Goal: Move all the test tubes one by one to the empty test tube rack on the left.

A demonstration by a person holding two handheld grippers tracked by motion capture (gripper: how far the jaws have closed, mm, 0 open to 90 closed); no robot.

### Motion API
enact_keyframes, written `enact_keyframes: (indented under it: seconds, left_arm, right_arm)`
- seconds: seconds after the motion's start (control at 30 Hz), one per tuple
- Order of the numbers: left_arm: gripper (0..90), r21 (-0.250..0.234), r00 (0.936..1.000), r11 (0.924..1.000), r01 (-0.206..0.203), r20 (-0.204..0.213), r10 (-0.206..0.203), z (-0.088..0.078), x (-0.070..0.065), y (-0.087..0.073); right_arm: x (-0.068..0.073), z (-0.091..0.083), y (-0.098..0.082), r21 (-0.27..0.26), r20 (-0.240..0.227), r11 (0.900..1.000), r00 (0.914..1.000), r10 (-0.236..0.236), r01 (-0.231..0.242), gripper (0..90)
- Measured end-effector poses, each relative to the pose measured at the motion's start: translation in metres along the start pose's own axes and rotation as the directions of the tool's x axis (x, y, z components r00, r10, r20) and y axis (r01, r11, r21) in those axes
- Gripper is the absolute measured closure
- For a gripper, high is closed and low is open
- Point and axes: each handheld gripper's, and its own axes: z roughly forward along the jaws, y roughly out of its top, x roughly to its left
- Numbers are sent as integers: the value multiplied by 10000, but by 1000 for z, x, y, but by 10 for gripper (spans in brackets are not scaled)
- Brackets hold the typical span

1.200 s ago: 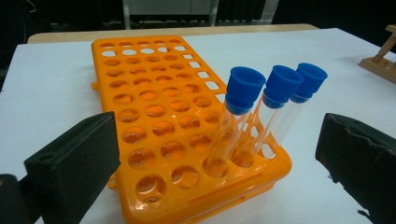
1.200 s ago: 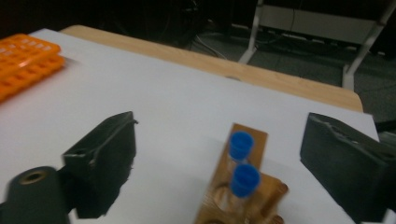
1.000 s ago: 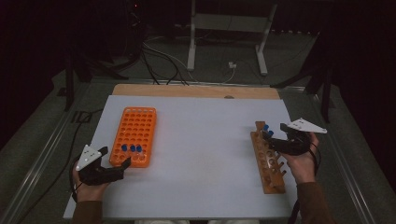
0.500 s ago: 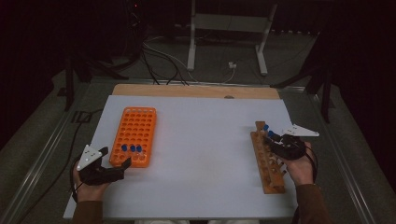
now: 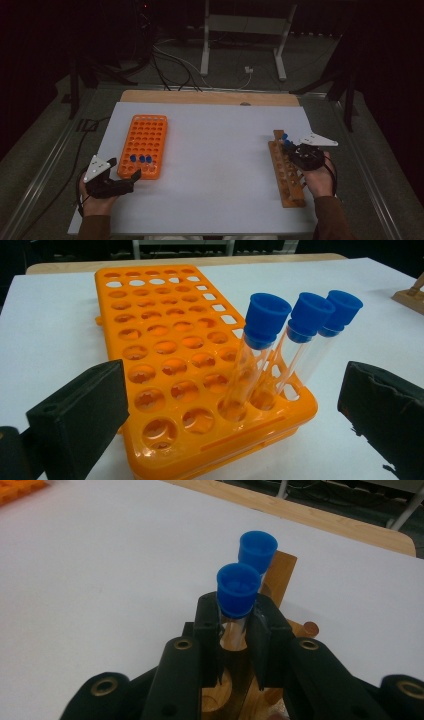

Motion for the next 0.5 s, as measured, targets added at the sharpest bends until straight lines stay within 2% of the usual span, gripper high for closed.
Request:
enact_keyframes:
  seconds: [0.3, 0.5]
  left_arm:
    - [7, 12, 10000, 10000, -1, 15, 1, 1, 0, 0]
    - [7, -7, 10000, 10000, -2, 14, 2, 0, 0, 0]
  right_arm:
    - [1, -3, 1, -19, 109, 9999, 9999, -104, 105, 773]
    - [1, -15, 7, -382, 224, 9992, 9997, -111, 120, 773]
